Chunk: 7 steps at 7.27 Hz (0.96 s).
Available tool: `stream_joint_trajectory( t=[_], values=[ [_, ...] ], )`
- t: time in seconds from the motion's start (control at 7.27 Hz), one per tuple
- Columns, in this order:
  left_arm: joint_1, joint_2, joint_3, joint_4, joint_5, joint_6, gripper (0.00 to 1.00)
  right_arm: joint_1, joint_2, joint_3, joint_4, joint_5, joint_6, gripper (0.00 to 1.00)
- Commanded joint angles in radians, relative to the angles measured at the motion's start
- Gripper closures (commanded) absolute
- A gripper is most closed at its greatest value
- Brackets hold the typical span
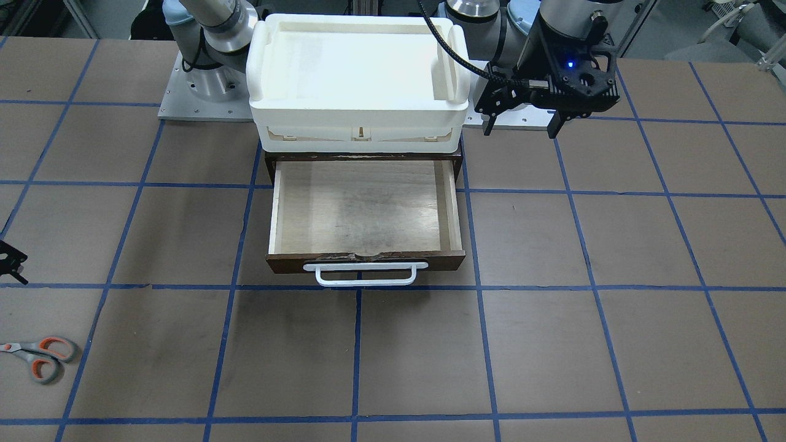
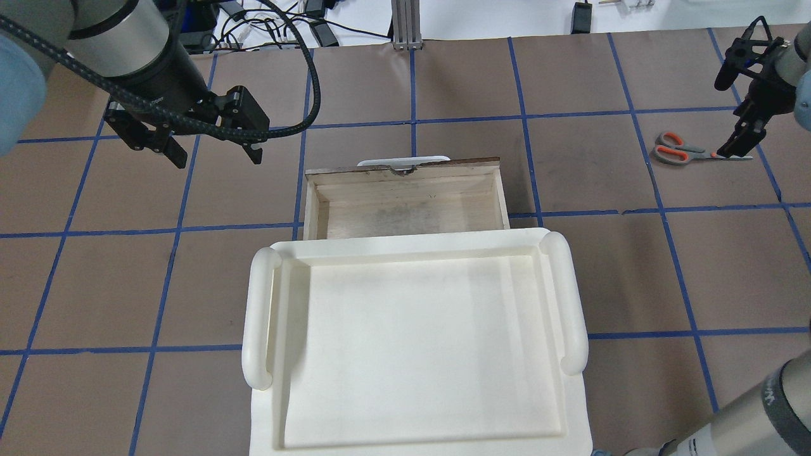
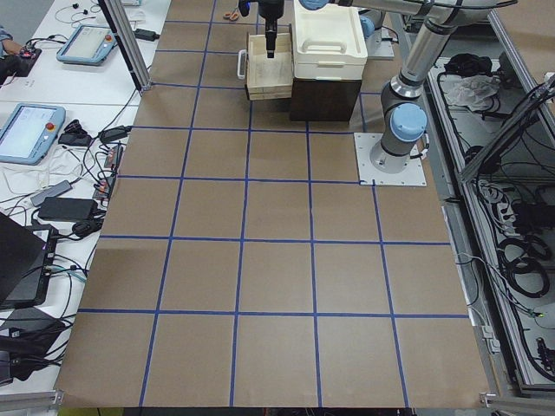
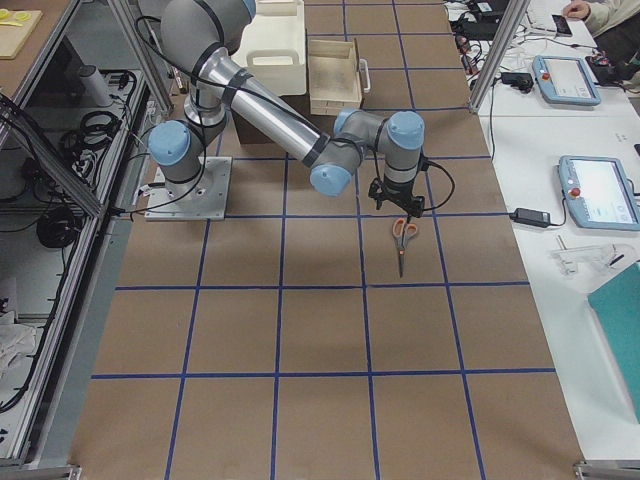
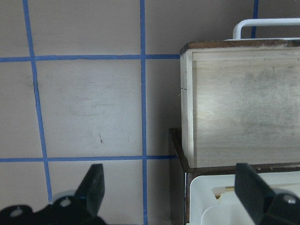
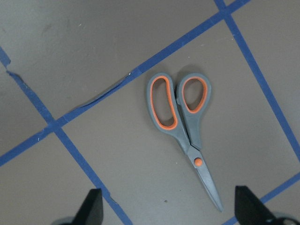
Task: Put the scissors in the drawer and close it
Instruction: 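Move the right gripper over the grey-and-orange scissors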
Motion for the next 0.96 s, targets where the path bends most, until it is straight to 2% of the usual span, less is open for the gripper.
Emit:
stream_joint_trajectory(
  t=[0.0,0.41,0.83],
  values=[
    [0.001,0.0,0.0,0.0,0.0,0.0,0.0,-0.001,0.107,-0.068,-0.003,0.001,-0.249,0.02],
    [0.0,0.0,0.0,-0.001,0.0,0.0,0.0,0.001,0.179,-0.11,-0.003,0.006,-0.39,0.02],
    [0.001,0.0,0.0,-0.001,0.0,0.0,0.0,0.001,0.211,-0.127,-0.025,0.027,-0.423,0.04]
  ],
)
